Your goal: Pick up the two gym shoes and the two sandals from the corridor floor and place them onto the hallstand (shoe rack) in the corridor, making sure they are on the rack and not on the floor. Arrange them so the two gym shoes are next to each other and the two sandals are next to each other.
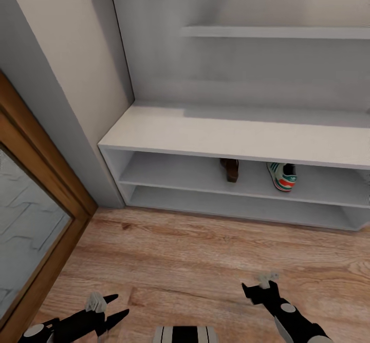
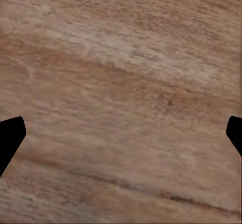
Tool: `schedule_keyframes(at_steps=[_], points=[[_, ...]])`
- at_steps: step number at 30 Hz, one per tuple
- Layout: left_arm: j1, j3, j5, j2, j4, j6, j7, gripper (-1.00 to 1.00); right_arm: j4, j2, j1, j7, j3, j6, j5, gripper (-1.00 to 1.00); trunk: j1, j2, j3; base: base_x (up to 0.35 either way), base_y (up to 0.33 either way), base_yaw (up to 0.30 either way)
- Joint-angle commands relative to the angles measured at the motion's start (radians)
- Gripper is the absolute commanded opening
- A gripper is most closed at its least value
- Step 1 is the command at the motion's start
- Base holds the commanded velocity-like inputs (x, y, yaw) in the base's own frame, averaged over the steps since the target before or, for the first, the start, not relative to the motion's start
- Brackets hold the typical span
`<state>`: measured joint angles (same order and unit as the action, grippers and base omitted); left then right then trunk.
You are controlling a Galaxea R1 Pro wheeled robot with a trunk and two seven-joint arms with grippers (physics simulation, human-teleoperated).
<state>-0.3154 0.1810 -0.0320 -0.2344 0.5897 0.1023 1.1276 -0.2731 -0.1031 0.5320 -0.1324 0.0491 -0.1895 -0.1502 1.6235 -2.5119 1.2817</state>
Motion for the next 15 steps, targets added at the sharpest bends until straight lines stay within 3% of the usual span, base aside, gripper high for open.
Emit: schedule_keyframes(at_steps=[1, 2, 3, 8, 12, 13, 15], points=[[-0.001, 0.002, 0.001, 0.000, -0.001, 0.010, 0.001, 1.00, 0.004, -0.006, 0.000, -0.013, 0.005, -0.006, -0.009, 1.00, -0.001, 0.000, -0.003, 0.000, 0.000, 0.000], [-0.001, 0.004, 0.002, 0.000, -0.003, 0.012, -0.007, 1.00, 0.026, -0.027, -0.011, -0.036, 0.005, -0.027, -0.008, 1.00, -0.001, 0.000, -0.007, 0.000, 0.000, 0.000], [-0.001, 0.005, 0.002, 0.000, -0.004, 0.012, -0.012, 1.00, 0.036, -0.031, -0.020, -0.040, 0.006, -0.048, -0.008, 1.00, -0.001, 0.001, -0.011, 0.000, 0.000, 0.000], [-0.001, 0.006, -0.001, 0.000, -0.004, 0.013, -0.030, 1.00, 0.054, -0.039, -0.036, -0.046, 0.006, -0.170, -0.008, 1.00, -0.004, 0.002, -0.030, 0.000, 0.000, 0.000], [-0.001, 0.007, -0.004, 0.000, -0.005, 0.013, -0.036, 1.00, 0.065, -0.040, -0.040, -0.047, 0.006, -0.194, -0.009, 1.00, -0.006, 0.003, -0.046, 0.000, 0.000, 0.000], [-0.001, 0.007, -0.007, 0.000, -0.007, 0.013, -0.089, 1.00, 0.095, -0.040, -0.043, -0.047, 0.006, -0.200, -0.008, 1.00, -0.006, 0.003, -0.050, 0.000, 0.000, 0.000], [-0.001, 0.007, -0.008, 0.000, -0.008, 0.013, -0.122, 1.00, 0.103, -0.040, -0.044, -0.047, 0.006, -0.201, -0.008, 1.00, -0.007, 0.003, -0.057, 0.000, 0.000, 0.000]])
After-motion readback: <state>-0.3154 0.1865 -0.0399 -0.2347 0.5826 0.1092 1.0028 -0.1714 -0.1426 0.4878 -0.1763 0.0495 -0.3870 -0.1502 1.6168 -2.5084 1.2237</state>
